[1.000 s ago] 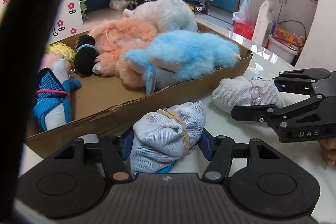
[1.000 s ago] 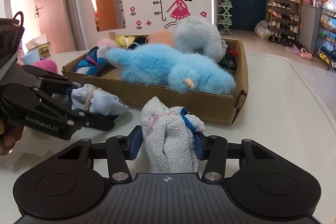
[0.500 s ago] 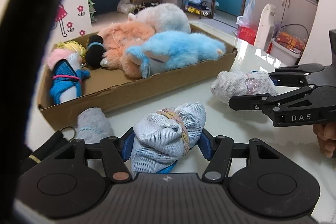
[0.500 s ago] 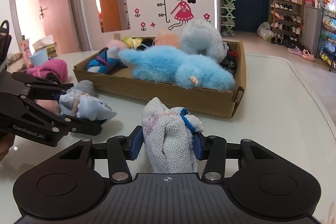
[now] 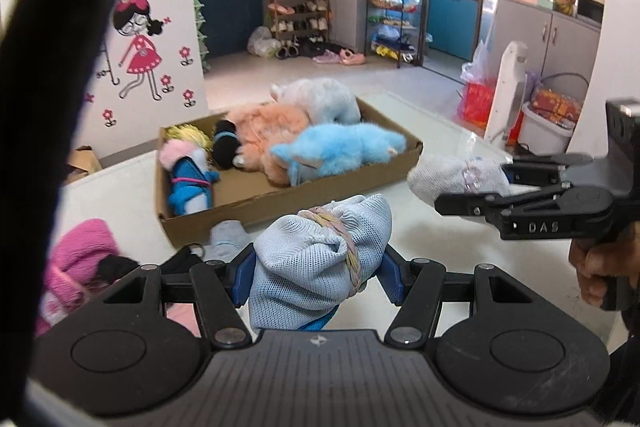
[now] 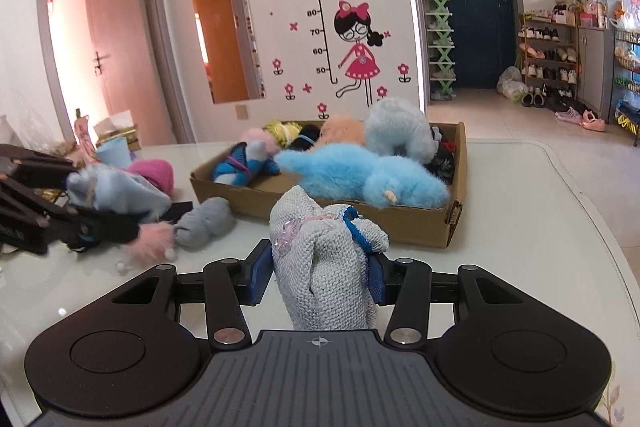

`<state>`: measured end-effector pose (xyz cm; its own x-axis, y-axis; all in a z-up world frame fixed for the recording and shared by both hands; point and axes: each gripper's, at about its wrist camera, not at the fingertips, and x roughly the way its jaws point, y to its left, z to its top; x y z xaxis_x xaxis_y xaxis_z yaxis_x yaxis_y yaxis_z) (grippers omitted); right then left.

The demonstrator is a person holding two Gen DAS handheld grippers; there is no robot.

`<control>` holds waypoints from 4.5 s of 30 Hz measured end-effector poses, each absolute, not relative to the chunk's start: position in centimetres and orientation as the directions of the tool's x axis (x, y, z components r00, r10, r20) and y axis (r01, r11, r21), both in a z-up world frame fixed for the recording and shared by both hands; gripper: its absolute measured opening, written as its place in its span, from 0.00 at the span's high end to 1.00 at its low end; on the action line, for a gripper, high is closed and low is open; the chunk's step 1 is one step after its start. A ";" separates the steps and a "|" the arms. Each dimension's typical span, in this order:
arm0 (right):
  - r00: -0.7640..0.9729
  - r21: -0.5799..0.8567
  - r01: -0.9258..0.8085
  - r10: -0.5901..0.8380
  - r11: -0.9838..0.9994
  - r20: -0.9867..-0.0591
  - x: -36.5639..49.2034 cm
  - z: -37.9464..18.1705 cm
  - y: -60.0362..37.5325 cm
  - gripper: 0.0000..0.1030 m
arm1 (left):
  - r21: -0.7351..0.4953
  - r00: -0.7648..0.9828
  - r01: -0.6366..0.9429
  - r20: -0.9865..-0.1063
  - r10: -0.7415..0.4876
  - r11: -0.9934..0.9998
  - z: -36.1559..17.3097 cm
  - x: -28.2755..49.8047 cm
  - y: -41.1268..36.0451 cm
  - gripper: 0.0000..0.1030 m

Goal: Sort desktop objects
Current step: 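Carry the light-blue and grey sock dolls into the box and release both, then move both tools back over the pink and black toys on the table, then grasp the black fluffy doll with the left tool while the right tool grasps the grey sock doll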

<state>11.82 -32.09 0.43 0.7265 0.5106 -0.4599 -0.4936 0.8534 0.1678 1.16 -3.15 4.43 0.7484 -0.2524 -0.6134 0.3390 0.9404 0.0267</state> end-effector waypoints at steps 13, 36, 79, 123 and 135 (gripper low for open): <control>0.734 0.271 -0.449 0.524 0.851 -0.431 10.9 1.4 -33.9 0.48 | 0.002 0.798 0.261 -0.563 -0.215 0.965 8.2 1.3 -1.1 0.44; 0.729 0.106 -0.557 0.547 0.823 -0.412 25.8 12.6 -25.7 0.47 | -0.052 0.759 0.185 -0.626 -0.176 0.981 0.2 18.3 -3.9 0.44; 0.667 0.206 -0.592 0.617 0.780 -0.418 19.6 6.8 -20.8 0.14 | -0.133 0.814 0.148 -0.546 -0.197 0.980 6.4 -2.8 7.2 0.23; 0.660 0.213 -0.506 0.533 0.836 -0.529 15.4 -4.4 -12.4 0.22 | -0.485 0.719 -0.140 -0.649 -0.248 0.864 0.0 3.4 18.9 0.01; 0.677 0.217 -0.440 0.481 0.871 -0.557 15.2 -3.9 -14.9 0.49 | -0.499 0.681 -0.068 -0.656 -0.326 0.864 1.1 -0.1 17.0 0.01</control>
